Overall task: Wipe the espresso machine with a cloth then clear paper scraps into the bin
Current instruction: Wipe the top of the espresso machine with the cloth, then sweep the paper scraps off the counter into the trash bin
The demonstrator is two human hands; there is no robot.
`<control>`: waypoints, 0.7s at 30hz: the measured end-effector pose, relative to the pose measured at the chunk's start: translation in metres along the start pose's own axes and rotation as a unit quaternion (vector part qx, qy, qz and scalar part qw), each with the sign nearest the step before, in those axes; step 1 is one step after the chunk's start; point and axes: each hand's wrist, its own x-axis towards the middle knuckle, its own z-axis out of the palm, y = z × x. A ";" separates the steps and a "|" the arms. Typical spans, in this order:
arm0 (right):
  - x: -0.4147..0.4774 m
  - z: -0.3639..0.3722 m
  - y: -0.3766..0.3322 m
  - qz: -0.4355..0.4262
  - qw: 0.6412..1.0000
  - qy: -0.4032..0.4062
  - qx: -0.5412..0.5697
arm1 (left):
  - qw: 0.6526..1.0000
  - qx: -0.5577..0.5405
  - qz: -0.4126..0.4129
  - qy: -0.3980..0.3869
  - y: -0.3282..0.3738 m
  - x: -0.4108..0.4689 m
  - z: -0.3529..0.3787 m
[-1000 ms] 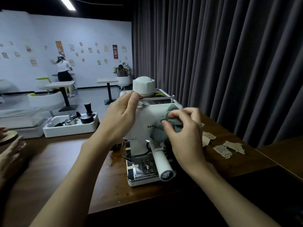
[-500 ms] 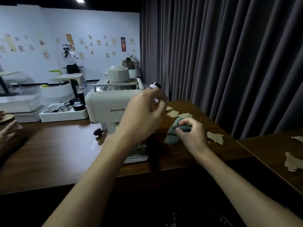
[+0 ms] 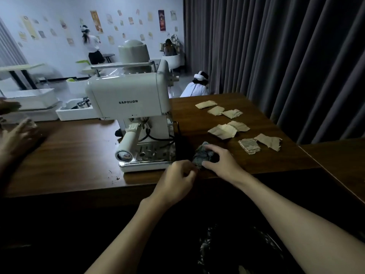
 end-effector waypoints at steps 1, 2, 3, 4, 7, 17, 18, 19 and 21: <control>-0.001 0.000 0.005 -0.014 0.999 -0.011 0.032 | 1.000 0.000 -0.009 -0.006 -0.007 -0.001 0.008; -0.001 0.000 0.010 -0.025 0.997 -0.014 0.070 | 1.000 0.008 -0.011 0.000 -0.011 -0.003 0.015; -0.002 0.000 0.013 -0.032 0.993 -0.009 0.111 | 1.000 0.018 -0.009 0.015 -0.013 -0.005 0.021; -0.004 0.001 0.015 -0.035 0.989 0.000 0.143 | 0.999 0.015 -0.003 0.032 -0.014 -0.006 0.026; -0.013 0.000 0.020 -0.045 0.990 0.040 0.129 | 1.000 -0.020 0.003 0.015 -0.015 -0.014 0.042; -0.092 -0.013 0.072 -0.044 0.983 0.177 -0.002 | 0.965 0.112 -0.055 -0.231 -0.071 -0.005 0.154; -0.101 -0.015 0.084 -0.020 0.986 0.165 -0.004 | 0.963 0.112 -0.061 -0.236 -0.078 -0.002 0.164; -0.109 -0.016 0.096 0.005 0.988 0.152 -0.004 | 0.961 0.114 -0.071 -0.243 -0.084 0.000 0.172; -0.125 -0.019 0.121 0.057 0.990 0.132 -0.001 | 0.952 0.121 -0.094 -0.265 -0.097 0.003 0.186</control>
